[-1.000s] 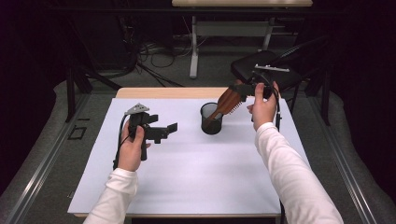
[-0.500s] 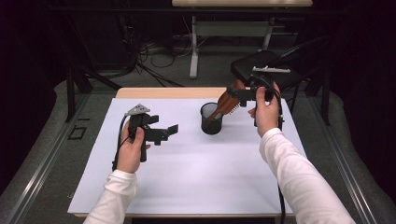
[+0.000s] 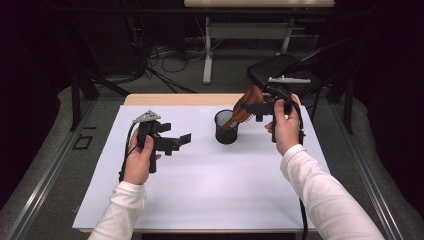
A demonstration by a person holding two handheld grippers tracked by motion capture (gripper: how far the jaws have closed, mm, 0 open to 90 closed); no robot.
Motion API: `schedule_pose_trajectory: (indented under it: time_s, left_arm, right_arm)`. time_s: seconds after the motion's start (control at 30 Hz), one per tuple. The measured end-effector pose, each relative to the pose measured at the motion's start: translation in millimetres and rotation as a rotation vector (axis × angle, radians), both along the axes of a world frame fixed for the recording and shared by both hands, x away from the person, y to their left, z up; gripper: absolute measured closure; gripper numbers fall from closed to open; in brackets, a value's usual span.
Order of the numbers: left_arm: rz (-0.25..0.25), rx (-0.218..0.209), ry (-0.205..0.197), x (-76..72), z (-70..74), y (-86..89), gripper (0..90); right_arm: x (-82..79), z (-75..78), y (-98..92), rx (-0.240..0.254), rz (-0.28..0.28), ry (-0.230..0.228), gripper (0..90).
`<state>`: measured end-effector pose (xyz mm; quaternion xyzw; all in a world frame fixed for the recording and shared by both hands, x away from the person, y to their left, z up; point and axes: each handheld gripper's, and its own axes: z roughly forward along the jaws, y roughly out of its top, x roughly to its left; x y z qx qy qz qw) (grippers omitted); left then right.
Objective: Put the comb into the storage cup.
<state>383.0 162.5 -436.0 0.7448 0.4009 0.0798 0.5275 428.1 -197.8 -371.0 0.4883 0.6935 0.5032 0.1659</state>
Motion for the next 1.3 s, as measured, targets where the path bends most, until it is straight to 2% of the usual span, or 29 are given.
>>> schedule_pose_trajectory:
  time_s: [0.23,0.67,1.03,1.23,1.3]
  left_arm:
    - [-0.006,0.010,0.004,-0.1,1.2,2.4,0.3]
    - [-0.013,0.002,0.012,1.6,3.1,5.2,0.3]
    - [-0.008,0.001,0.011,0.7,4.1,8.0,0.3]
    - [-0.006,0.003,0.012,-0.3,4.6,9.2,0.3]
    - [-0.007,0.004,0.011,-0.5,4.5,9.5,0.3]
  right_arm:
    - [-10.2,-2.1,0.9,-0.011,0.031,-0.009,0.0]
    - [-22.1,-7.4,-0.7,-0.001,0.074,-0.004,0.0]
    - [-34.3,-26.8,-5.4,-0.014,0.099,0.009,0.0]
    - [-41.9,-36.1,-11.6,0.022,0.104,0.003,0.0]
    - [-45.6,-39.2,-12.6,0.020,0.104,-0.006,0.0]
